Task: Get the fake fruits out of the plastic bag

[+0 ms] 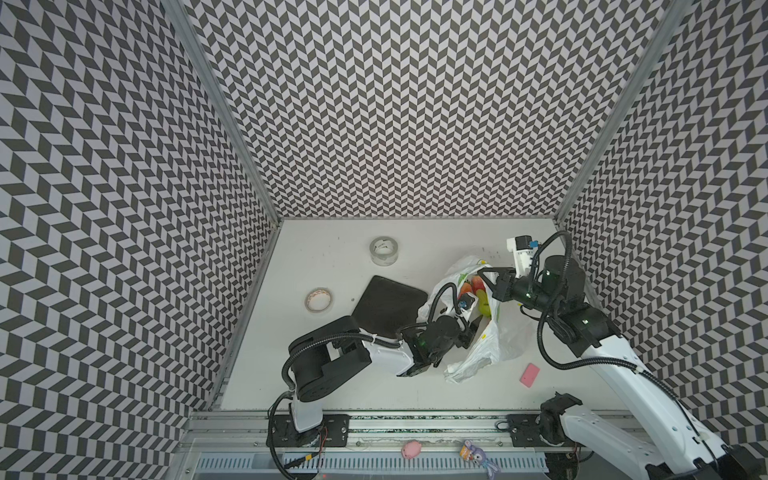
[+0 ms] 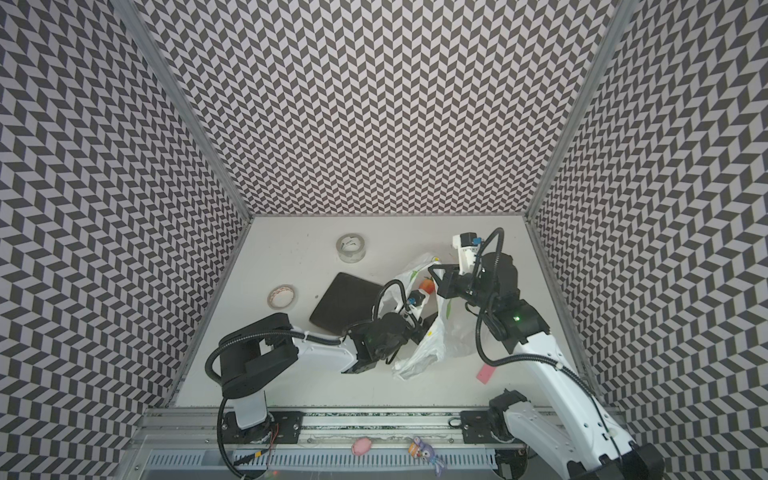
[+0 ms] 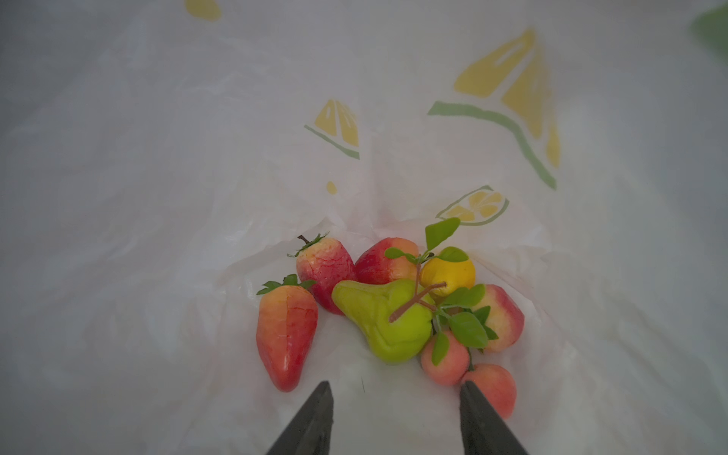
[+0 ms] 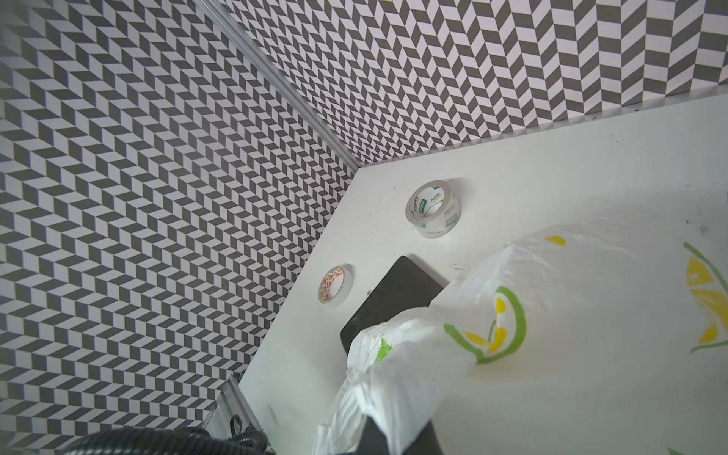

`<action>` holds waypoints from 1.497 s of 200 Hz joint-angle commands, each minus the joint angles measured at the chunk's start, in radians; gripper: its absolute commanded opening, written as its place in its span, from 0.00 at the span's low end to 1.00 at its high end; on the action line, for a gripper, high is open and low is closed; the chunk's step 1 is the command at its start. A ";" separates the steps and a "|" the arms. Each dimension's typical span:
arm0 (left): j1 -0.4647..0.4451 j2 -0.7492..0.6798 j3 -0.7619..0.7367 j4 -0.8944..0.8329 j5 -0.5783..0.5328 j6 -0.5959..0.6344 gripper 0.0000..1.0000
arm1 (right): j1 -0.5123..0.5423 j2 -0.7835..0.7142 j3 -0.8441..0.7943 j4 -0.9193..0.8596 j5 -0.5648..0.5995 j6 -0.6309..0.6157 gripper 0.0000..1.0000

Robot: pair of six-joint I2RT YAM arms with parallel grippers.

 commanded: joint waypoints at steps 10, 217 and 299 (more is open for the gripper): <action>0.025 0.056 0.077 -0.058 -0.074 0.000 0.57 | -0.004 -0.061 -0.007 0.050 -0.038 -0.034 0.00; 0.175 0.156 0.067 0.046 0.113 -0.007 0.80 | -0.004 -0.184 -0.223 -0.088 -0.115 -0.172 0.00; 0.174 0.269 0.261 -0.186 0.003 -0.131 0.79 | -0.002 -0.207 -0.241 -0.062 -0.142 -0.135 0.00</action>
